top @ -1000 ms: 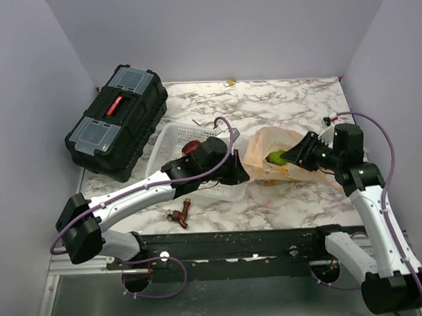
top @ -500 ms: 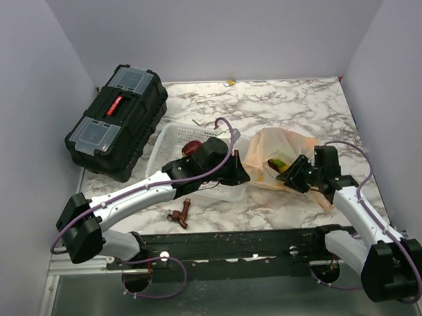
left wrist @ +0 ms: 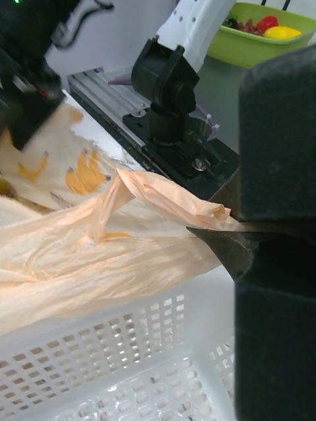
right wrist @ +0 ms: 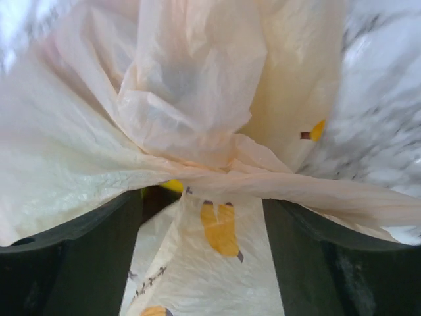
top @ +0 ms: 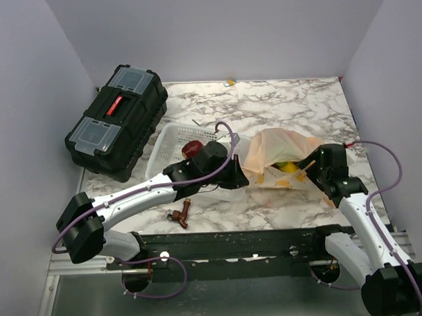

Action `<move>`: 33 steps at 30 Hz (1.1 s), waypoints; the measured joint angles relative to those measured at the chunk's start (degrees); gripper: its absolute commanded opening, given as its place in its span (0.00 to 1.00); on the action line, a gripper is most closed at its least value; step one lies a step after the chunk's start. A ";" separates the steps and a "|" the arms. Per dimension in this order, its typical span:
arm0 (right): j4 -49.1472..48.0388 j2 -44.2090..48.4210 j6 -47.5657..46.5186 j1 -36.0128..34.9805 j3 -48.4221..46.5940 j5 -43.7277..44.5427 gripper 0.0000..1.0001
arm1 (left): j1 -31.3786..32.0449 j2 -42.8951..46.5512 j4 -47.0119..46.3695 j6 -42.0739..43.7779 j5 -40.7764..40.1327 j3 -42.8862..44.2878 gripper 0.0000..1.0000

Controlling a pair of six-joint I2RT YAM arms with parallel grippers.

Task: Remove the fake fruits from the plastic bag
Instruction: Adjust the plastic bag at the center of the board.

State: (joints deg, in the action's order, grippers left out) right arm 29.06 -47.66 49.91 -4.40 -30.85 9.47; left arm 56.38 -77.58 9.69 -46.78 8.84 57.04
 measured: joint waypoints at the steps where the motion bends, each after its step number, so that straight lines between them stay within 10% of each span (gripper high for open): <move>1: 0.37 0.37 -0.09 -0.02 -1.16 2.21 0.84 | 0.00 0.00 -0.37 0.02 0.07 -0.63 0.00; 7: 1.46 0.66 -2.34 0.00 -6.10 13.38 0.92 | 0.00 0.02 -0.81 0.42 0.70 -4.44 0.01; 23: 1.75 5.40 -20.44 0.02 -16.46 -13.77 0.97 | 0.81 2.40 2.86 15.02 1.73 3.28 0.94; 33: 1.73 4.07 -22.12 0.00 -15.52 -27.96 0.85 | 3.65 2.10 12.46 24.74 -10.03 13.22 0.99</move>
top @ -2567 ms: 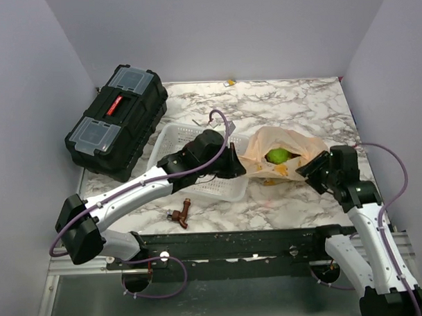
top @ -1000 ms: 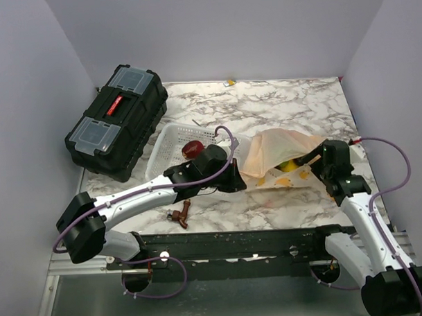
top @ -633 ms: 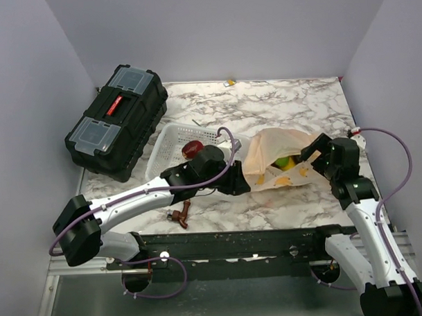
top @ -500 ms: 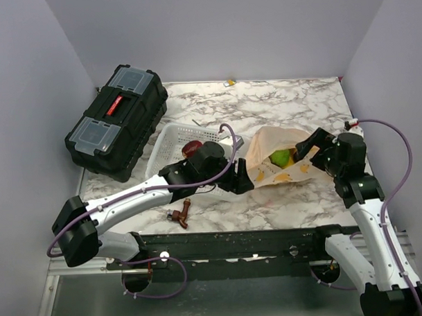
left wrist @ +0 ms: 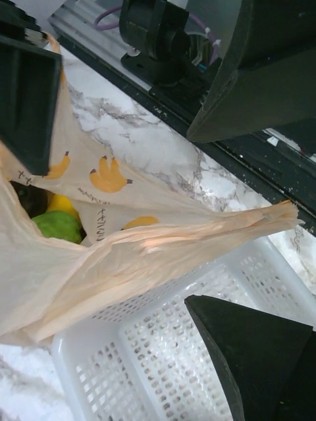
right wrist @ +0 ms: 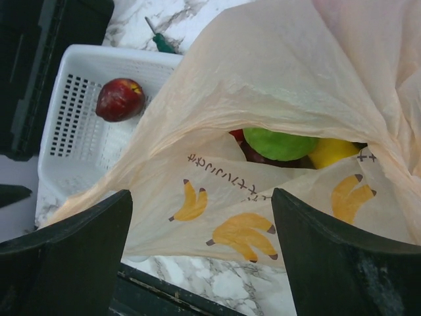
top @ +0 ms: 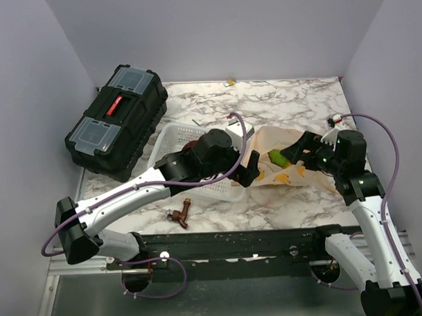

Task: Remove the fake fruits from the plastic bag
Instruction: Adjust the plastic bag at the center of the board.

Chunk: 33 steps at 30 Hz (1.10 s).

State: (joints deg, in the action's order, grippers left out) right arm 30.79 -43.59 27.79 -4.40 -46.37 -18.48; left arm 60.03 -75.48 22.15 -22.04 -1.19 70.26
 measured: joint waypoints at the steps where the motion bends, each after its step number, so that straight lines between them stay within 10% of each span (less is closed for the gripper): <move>1: -0.09 -0.24 -0.02 0.02 0.35 -0.61 0.82 | 0.00 -0.79 1.22 0.70 -0.70 1.84 0.99; 11: 0.26 -8.17 0.92 0.00 1.46 0.81 0.75 | 0.09 -17.25 5.60 3.45 -6.08 14.34 0.84; 15: 0.96 -14.36 2.25 0.00 1.46 7.43 0.75 | 0.09 -25.49 8.59 4.07 -9.94 20.28 0.46; 18: 1.07 -18.56 6.16 0.02 1.55 14.88 0.65 | -0.50 -28.04 9.31 4.17 -12.68 21.05 0.00; 29: 7.06 -16.92 21.90 -0.02 5.33 41.75 0.56 | -5.70 -25.18 9.46 1.18 -11.74 18.84 0.00; 33: 4.48 -13.18 15.50 0.04 5.29 37.42 0.55 | -5.81 -22.49 8.72 -0.57 -6.99 17.49 0.00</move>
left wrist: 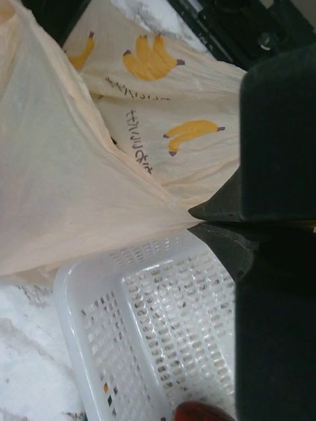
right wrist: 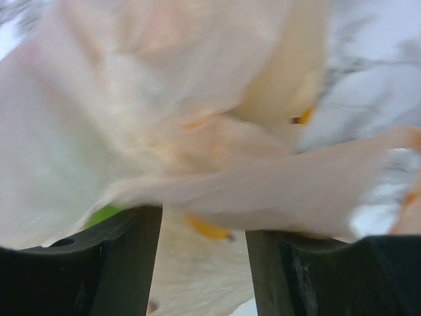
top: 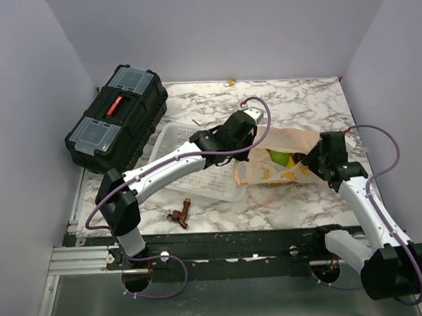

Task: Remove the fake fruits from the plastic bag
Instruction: Adjust the plastic bag at the center of the board, then take out the fake fruit from the plastic bag.

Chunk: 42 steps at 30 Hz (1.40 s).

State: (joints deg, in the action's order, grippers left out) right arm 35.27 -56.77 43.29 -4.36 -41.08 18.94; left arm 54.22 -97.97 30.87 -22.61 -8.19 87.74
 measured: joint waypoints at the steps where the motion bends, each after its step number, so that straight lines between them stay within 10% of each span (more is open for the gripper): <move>1: -1.25 0.70 -1.49 -0.17 0.00 -3.21 0.56 | 0.00 0.28 -0.15 -0.24 0.79 -0.02 0.00; 11: -3.76 2.60 -10.19 -6.86 -7.26 -19.34 0.74 | -0.11 0.59 -1.88 -3.34 10.56 -0.90 0.02; 23: -5.51 -7.04 -15.13 -9.77 -7.52 -21.53 0.74 | -0.11 3.23 -2.03 -5.25 18.82 -5.25 0.45; 34: -5.49 -5.57 -16.04 -14.08 -7.28 -18.71 0.72 | -0.11 10.08 0.22 -2.84 22.27 -10.51 0.05; 38: -5.81 -0.70 -15.08 -14.36 -5.05 -17.94 0.53 | -0.11 10.03 0.42 -2.01 24.13 -10.51 0.03; 42: -7.80 -1.60 -12.94 -14.43 -3.15 -14.91 0.66 | -0.07 10.03 0.33 -1.46 26.95 -10.49 0.03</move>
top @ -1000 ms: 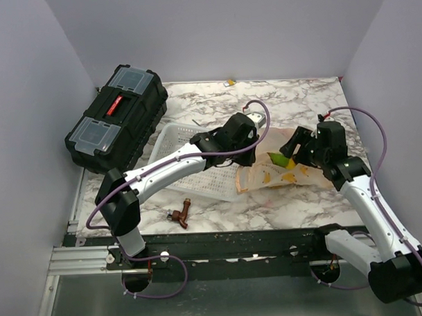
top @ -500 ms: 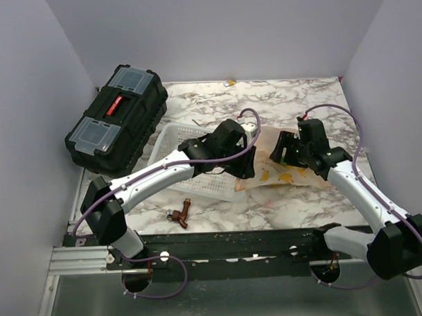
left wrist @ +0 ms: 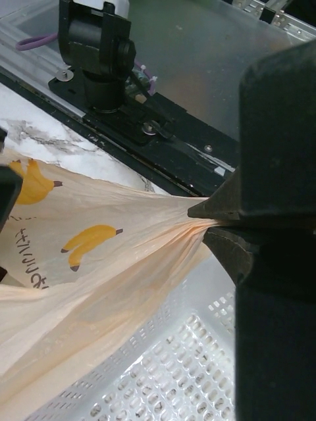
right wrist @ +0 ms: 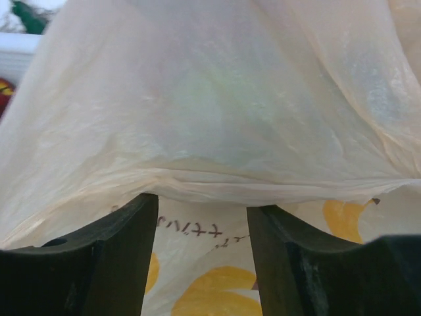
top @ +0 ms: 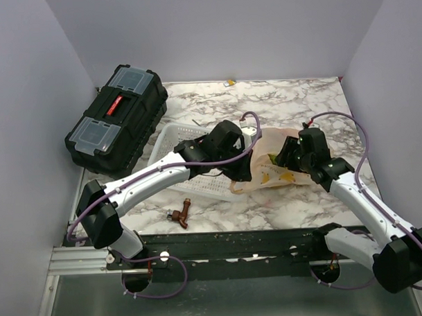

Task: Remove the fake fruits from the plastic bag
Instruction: Take out the fake fruit from the plastic bag.

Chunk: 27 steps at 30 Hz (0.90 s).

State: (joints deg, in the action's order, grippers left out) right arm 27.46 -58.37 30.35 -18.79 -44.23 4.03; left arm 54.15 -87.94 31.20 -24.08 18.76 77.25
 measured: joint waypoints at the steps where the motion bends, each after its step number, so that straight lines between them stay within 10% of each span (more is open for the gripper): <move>1: -0.72 -0.61 0.90 0.00 0.72 1.49 0.70 | 0.09 0.00 0.00 0.22 0.17 0.00 0.03; 14: -10.78 -6.14 6.99 0.00 4.76 9.01 0.83 | 2.60 0.02 0.26 2.73 -0.28 -0.02 0.03; 27: -13.22 -7.82 5.05 -0.26 4.76 8.72 0.47 | 3.04 0.04 2.93 2.62 -1.81 -0.17 0.02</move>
State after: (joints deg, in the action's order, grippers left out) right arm 14.24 -66.19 35.40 -19.05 -39.46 12.75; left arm 57.19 -87.90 34.13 -21.45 16.95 77.08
